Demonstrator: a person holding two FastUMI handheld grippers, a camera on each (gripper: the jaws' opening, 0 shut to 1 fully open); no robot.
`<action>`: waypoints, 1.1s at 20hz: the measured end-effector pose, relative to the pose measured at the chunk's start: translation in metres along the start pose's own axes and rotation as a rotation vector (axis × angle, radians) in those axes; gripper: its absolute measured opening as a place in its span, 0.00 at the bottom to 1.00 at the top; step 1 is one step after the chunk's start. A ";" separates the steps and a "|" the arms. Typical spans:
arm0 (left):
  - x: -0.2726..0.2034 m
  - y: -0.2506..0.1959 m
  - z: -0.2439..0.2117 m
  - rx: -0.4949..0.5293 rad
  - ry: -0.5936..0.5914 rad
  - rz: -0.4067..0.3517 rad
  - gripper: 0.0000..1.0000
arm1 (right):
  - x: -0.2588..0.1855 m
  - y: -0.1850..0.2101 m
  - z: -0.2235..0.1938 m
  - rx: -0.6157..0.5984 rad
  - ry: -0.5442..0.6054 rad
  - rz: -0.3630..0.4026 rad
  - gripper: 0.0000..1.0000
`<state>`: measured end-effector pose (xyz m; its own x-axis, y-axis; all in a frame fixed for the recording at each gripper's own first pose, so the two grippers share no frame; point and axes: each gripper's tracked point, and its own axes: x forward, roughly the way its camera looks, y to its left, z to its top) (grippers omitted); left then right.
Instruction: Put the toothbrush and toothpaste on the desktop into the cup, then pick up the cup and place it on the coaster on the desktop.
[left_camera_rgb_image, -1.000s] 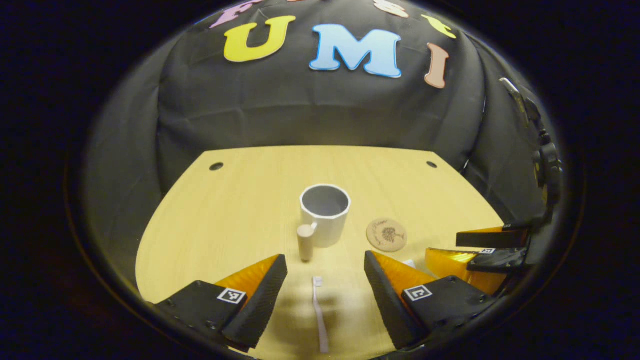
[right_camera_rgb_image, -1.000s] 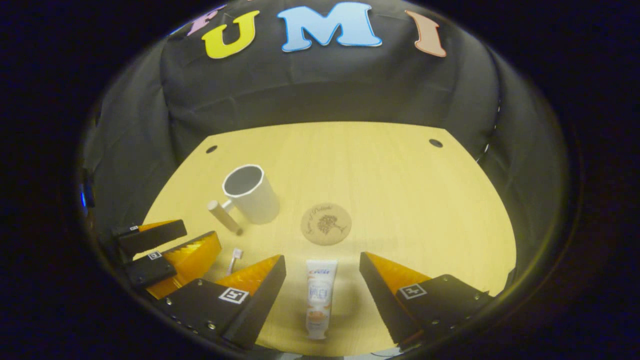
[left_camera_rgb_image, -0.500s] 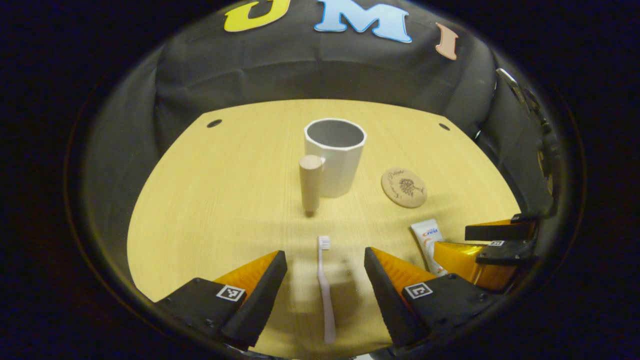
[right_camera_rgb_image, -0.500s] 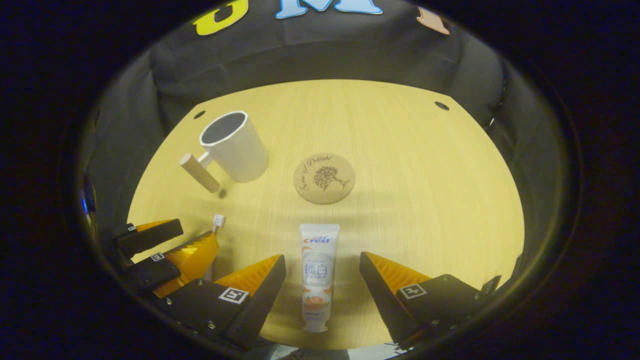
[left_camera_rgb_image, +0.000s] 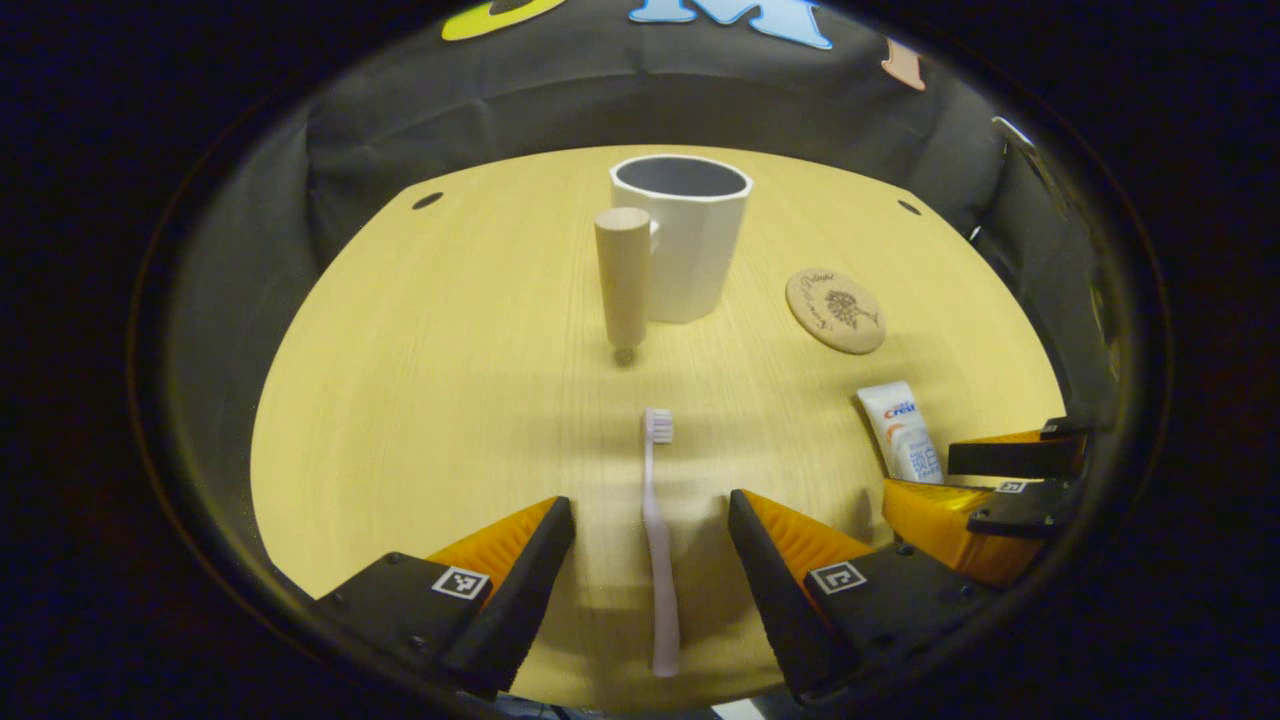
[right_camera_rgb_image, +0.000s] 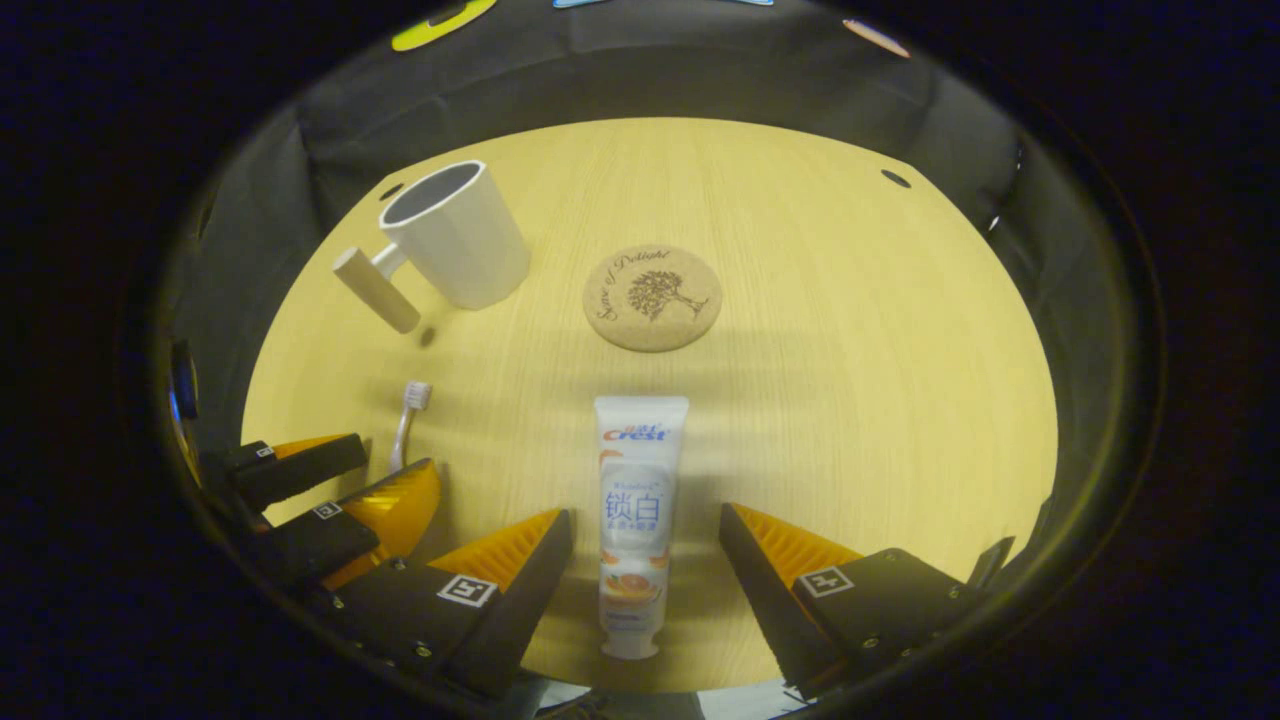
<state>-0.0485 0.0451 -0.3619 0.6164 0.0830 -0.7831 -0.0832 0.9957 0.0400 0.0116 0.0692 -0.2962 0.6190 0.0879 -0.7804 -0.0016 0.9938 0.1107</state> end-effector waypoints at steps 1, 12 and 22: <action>0.002 0.002 0.000 0.008 -0.005 0.005 1.00 | 0.002 0.001 -0.004 -0.001 0.014 0.004 0.94; 0.004 -0.004 0.010 0.021 -0.040 0.008 0.52 | 0.004 -0.013 -0.012 -0.030 0.093 -0.042 0.56; 0.008 -0.003 0.013 0.011 -0.031 0.008 0.08 | 0.001 -0.014 -0.002 0.023 0.121 -0.039 0.24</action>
<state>-0.0333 0.0428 -0.3601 0.6395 0.0920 -0.7633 -0.0798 0.9954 0.0531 0.0106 0.0552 -0.3004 0.5190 0.0578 -0.8528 0.0396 0.9950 0.0915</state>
